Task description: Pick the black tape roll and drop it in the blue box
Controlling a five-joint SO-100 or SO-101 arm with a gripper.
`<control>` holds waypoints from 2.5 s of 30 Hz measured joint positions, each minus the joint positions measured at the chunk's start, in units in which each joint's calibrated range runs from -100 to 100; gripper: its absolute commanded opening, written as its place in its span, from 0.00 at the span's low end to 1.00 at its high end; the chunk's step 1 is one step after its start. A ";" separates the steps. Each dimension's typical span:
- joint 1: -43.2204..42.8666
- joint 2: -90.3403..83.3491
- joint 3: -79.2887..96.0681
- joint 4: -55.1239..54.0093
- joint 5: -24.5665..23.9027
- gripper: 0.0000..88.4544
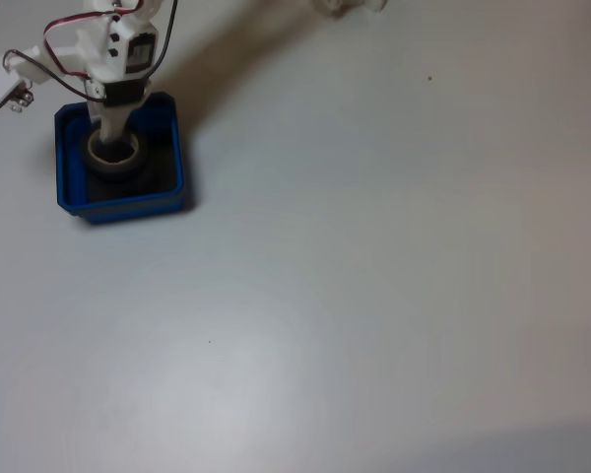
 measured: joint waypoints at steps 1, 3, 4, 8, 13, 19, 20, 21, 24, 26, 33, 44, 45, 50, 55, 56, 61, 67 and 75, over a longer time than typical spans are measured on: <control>0.00 0.00 0.00 0.00 0.00 0.01; 0.00 0.00 0.00 0.00 0.00 0.01; 0.00 0.25 0.00 0.00 0.00 0.01; 0.10 2.54 0.00 0.49 0.00 0.01; 0.10 2.54 0.00 0.49 0.00 0.01; 0.10 3.39 0.00 0.57 0.00 0.01; 0.20 3.30 0.00 0.57 0.00 0.01; 0.10 3.30 0.00 0.57 0.00 0.01; 0.10 4.40 0.00 0.57 0.00 0.01; 0.10 4.91 0.00 0.57 0.00 0.01; 0.10 4.91 0.00 0.57 0.00 0.02; 0.10 6.35 0.00 0.57 0.00 0.02; 0.10 6.35 0.00 0.57 0.00 0.02; 0.10 6.35 0.00 0.57 0.00 0.02; 0.10 6.35 0.00 0.57 0.00 0.02; 0.10 6.35 0.00 0.57 0.00 0.02; 0.10 6.35 0.00 0.57 0.08 0.05; 0.10 6.35 0.00 0.57 0.08 0.13; 0.10 6.35 0.00 0.57 0.00 0.14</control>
